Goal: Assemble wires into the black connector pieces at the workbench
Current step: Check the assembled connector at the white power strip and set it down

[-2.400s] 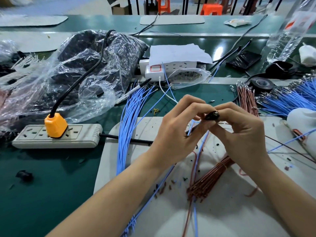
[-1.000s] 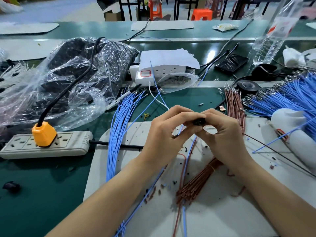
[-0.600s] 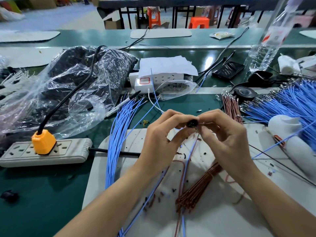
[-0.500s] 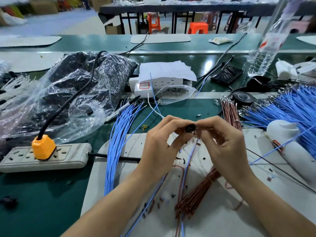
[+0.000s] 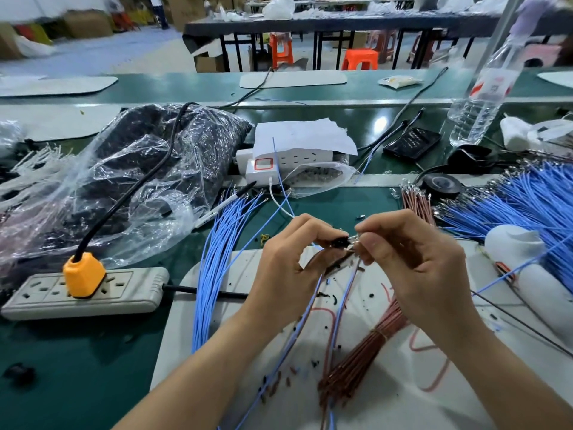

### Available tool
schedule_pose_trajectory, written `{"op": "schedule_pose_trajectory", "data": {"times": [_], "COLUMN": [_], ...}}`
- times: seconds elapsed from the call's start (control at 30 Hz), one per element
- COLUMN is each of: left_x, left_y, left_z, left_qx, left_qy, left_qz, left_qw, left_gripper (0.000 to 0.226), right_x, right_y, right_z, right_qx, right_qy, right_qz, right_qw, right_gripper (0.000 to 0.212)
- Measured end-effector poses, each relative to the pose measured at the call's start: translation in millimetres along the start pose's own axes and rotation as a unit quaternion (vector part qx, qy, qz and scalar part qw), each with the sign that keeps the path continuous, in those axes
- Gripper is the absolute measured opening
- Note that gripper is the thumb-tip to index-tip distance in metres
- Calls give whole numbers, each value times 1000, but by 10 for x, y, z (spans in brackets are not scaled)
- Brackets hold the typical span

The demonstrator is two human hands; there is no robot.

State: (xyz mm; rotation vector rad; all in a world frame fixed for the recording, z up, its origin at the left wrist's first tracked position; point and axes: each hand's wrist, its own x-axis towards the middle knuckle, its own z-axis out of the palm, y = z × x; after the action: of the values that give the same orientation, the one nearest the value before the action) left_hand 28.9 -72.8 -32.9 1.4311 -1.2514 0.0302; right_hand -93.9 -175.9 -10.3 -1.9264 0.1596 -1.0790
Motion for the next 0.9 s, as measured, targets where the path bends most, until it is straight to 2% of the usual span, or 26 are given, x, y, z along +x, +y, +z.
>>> {"op": "schedule_pose_trajectory", "data": {"times": [0.1,0.23,0.37,0.47,0.57,0.63,0.73,0.8,0.9], "left_x": [2,3,4,9,-9,-21,-22,-16,-1], "left_y": [6,13,-9,-41,-92,-100,-90,-86,-75], "left_z": [10,-4,-22,-19,-25,-28,-20,-19,-20], "left_qx": [10,37,116,141,121,101,89,89,74], "left_qy": [-6,-21,-66,-87,-107,-106,-92,-94,-100], "left_qz": [2,19,55,67,52,28,7,-1,-11], "left_qw": [1000,999,990,984,985,989,992,992,992], "left_gripper": [11,11,15,19,14,14,14,15,15], "right_x": [4,21,30,34,34,28,53,78,85], "right_y": [-11,0,49,77,85,84,95,116,179], "right_z": [0,-14,-49,-50,-27,-17,-44,-62,-68], "right_qx": [3,-112,-222,-248,-243,-207,-43,84,220], "right_qy": [-10,-19,-64,-84,-89,-85,-80,-91,-74], "right_qz": [-5,-74,-141,-140,-123,-86,63,158,259], "right_qw": [1000,991,963,955,958,971,994,980,938], "right_gripper": [16,8,6,7,8,7,11,6,15]}}
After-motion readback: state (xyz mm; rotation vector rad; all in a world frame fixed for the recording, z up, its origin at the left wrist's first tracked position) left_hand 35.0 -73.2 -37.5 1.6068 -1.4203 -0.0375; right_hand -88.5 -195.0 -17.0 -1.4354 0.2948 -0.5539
